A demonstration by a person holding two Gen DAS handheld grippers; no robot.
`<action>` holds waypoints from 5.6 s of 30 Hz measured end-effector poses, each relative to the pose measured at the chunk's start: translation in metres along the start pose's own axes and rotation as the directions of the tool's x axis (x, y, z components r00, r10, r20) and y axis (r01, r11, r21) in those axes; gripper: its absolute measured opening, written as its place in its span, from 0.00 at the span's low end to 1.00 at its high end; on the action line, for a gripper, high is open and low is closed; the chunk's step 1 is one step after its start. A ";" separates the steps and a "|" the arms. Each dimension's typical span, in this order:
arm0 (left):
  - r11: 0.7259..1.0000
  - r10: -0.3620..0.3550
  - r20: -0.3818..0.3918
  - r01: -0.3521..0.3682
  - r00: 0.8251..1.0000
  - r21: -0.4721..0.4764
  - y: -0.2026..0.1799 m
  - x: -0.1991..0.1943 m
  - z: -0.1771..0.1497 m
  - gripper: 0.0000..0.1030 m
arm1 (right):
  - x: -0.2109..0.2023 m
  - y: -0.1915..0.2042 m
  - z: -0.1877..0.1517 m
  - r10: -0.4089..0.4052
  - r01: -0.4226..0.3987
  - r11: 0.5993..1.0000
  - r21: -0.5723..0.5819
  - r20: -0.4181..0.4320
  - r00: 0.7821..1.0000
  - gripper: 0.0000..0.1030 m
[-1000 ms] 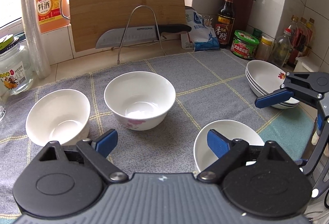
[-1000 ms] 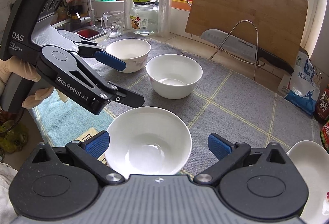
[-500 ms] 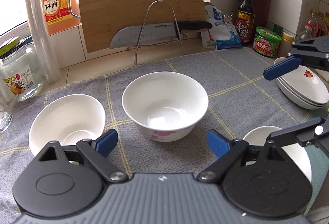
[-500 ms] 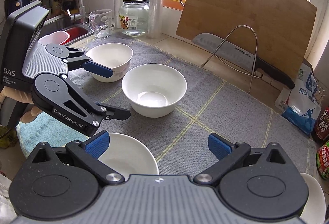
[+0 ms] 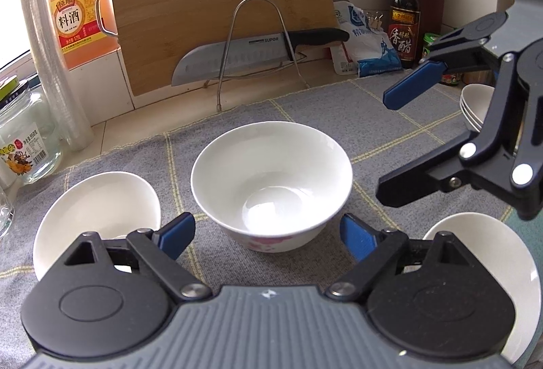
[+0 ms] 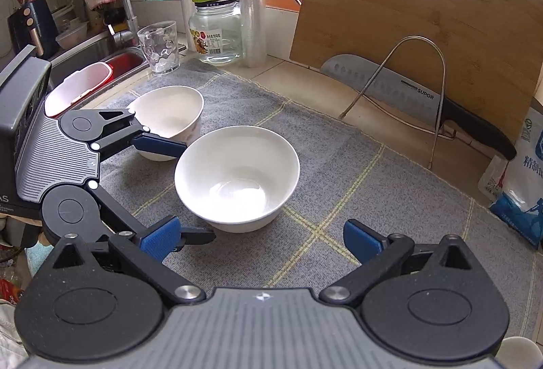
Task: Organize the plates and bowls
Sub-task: 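Lower the right gripper into the white bowl and grasp its rim, then carry the white bowl with the right gripper and lower it into another bowl, then open the right gripper and withdraw it from the stacked bowls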
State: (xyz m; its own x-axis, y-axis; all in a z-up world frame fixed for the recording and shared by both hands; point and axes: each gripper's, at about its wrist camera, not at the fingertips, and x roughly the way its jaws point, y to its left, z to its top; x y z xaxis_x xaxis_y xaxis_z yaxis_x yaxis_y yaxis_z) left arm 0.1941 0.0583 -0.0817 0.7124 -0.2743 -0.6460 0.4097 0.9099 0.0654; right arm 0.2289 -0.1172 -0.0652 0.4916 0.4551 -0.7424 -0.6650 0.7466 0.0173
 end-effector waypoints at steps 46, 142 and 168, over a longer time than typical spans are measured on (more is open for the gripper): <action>0.998 -0.059 0.022 0.058 0.998 0.025 0.004 -0.006 0.002 0.81 | 0.057 -0.005 0.040 0.130 -0.129 0.991 0.029 -0.047 0.990 0.82; 0.966 -0.236 -0.026 0.238 0.971 0.105 -0.075 -0.104 -0.037 0.86 | -0.065 0.070 -0.056 -0.002 0.002 1.000 -0.031 0.018 1.000 1.00; 0.983 0.156 0.028 -0.152 0.987 -0.100 0.036 -0.105 -0.059 0.89 | -0.030 0.097 0.024 0.005 0.002 0.989 -0.146 0.048 0.999 1.00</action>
State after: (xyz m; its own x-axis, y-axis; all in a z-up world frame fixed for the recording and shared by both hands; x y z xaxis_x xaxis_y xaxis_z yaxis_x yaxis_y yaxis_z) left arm 0.1010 0.1379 -0.0563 0.7832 -0.1381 -0.6063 0.2376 0.9675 0.0865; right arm 0.1632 -0.0463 -0.0256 0.5146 0.4815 -0.7095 -0.7392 0.6684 -0.0825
